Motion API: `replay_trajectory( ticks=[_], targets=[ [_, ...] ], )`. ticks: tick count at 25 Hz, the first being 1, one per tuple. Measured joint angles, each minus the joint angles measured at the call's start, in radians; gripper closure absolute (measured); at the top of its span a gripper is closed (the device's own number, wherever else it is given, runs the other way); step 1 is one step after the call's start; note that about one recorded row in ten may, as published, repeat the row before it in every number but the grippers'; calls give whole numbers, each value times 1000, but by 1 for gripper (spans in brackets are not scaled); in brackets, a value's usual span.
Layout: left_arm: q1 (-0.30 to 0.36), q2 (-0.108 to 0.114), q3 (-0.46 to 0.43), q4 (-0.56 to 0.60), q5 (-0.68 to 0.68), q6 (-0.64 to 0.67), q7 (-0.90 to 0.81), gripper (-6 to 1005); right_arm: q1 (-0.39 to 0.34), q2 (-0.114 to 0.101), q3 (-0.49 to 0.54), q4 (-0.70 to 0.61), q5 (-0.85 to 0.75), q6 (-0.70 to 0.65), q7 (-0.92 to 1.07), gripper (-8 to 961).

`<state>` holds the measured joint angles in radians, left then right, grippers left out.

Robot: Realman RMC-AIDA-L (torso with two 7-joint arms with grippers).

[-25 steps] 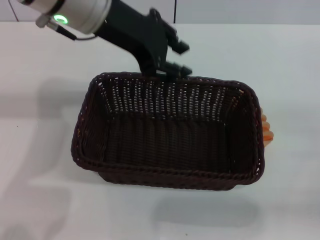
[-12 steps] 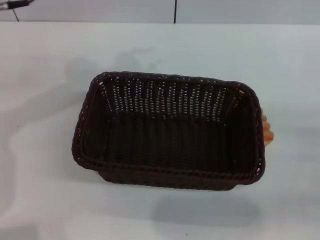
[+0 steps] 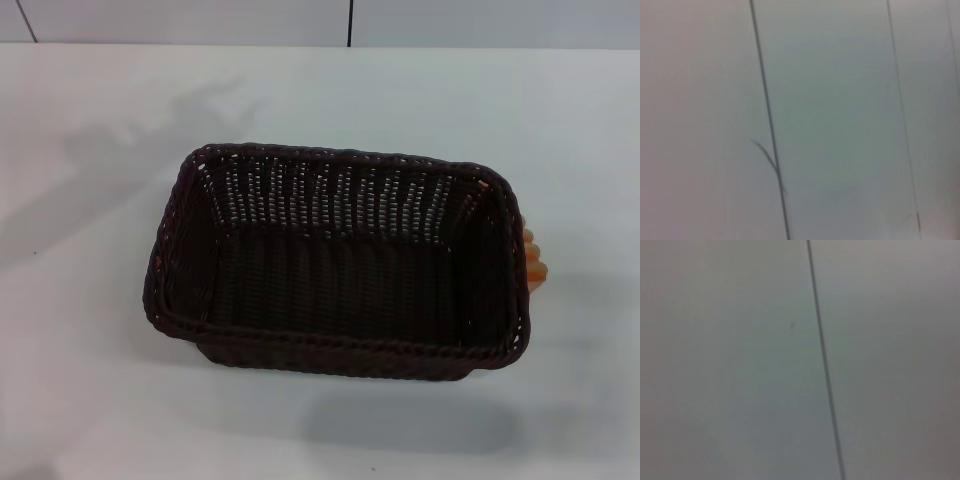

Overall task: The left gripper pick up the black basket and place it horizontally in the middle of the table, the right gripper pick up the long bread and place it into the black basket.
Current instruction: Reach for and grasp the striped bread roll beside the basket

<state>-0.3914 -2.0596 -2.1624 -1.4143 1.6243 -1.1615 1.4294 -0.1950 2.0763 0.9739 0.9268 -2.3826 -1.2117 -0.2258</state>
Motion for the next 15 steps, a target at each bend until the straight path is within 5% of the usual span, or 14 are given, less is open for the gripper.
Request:
replay_trajectory(
  ticks=[8, 15],
  targets=[
    [19, 8, -24, -13, -3, -2, 0, 540, -68, -12, -5, 163, -86, 310, -12, 287],
    [41, 7, -49, -21, -31, -9, -2, 540, -90, -51, 1, 300, -150, 630, -12, 286]
  ],
)
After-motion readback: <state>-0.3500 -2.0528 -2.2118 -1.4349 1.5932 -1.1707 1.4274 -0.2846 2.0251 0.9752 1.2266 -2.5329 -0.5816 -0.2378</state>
